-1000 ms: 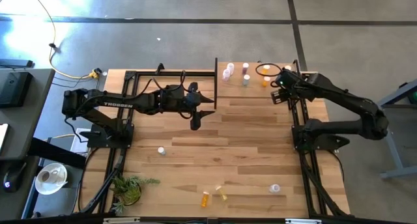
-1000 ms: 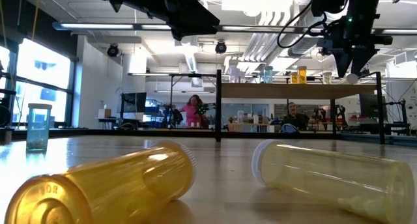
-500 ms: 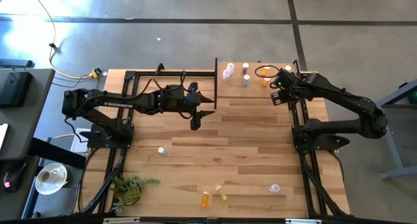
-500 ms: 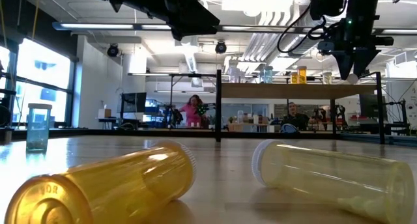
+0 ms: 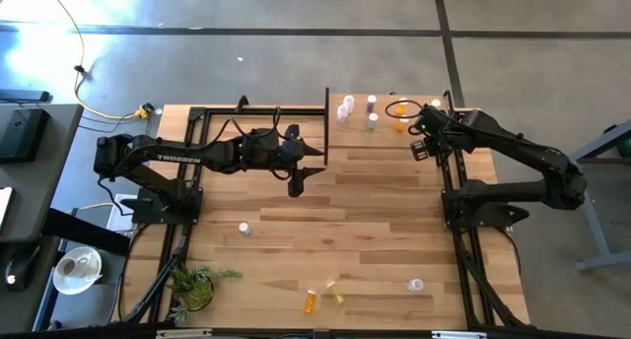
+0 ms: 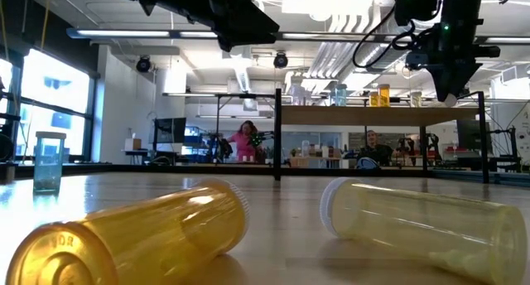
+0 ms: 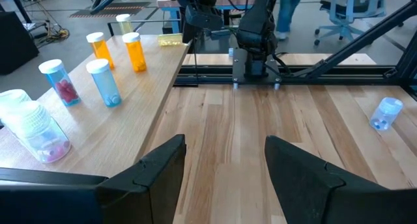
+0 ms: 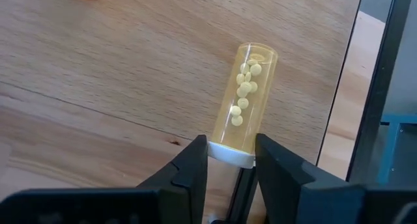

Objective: Pick and place medicine bottles onto shelf by color
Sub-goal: Put the top yellow pill bottle on the shelf aligned with the other yellow pill bottle

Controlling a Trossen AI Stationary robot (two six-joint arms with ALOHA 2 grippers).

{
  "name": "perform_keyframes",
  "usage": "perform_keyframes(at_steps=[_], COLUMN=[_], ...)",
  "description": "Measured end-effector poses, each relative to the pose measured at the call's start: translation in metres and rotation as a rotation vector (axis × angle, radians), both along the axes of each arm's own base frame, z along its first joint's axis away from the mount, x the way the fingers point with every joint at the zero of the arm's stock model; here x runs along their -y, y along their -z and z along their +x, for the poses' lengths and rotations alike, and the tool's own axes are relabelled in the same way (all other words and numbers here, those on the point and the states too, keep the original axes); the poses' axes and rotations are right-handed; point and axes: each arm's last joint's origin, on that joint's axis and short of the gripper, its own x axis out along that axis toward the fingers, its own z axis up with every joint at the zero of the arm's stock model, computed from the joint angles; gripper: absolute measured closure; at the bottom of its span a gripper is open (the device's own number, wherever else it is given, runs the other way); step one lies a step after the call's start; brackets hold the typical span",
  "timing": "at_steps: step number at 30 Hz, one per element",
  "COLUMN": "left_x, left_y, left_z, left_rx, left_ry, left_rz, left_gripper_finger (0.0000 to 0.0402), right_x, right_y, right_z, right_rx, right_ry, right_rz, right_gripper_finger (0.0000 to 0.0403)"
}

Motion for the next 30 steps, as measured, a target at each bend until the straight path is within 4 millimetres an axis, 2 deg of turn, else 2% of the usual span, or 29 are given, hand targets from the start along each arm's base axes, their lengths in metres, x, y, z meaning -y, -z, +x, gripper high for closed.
perform_keyframes(at_steps=[8, 17, 24, 30], left_x=[0.0, 0.0, 0.0, 0.001], left_y=[0.0, 0.0, 0.004, 0.004], left_z=[0.0, 0.0, -0.001, -0.001], left_rx=[0.0, -0.004, -0.029, -0.019], left_ry=[0.0, -0.001, -0.015, -0.016], left_rz=[-0.001, -0.004, -0.054, -0.115], left_gripper_finger=[0.0202, 0.0202, 0.0202, 0.0202], right_x=[-0.002, -0.013, -0.025, -0.038], right_y=[-0.002, -0.013, -0.019, -0.022], right_z=[-0.003, -0.017, -0.027, -0.025], right_rx=[-0.003, 0.066, 0.174, 0.239], right_ry=[-0.037, -0.074, -0.166, -0.292], right_rz=[-0.007, -0.028, 0.042, 0.1], right_gripper_finger=[0.0303, 0.0304, 0.0304, 0.0305])
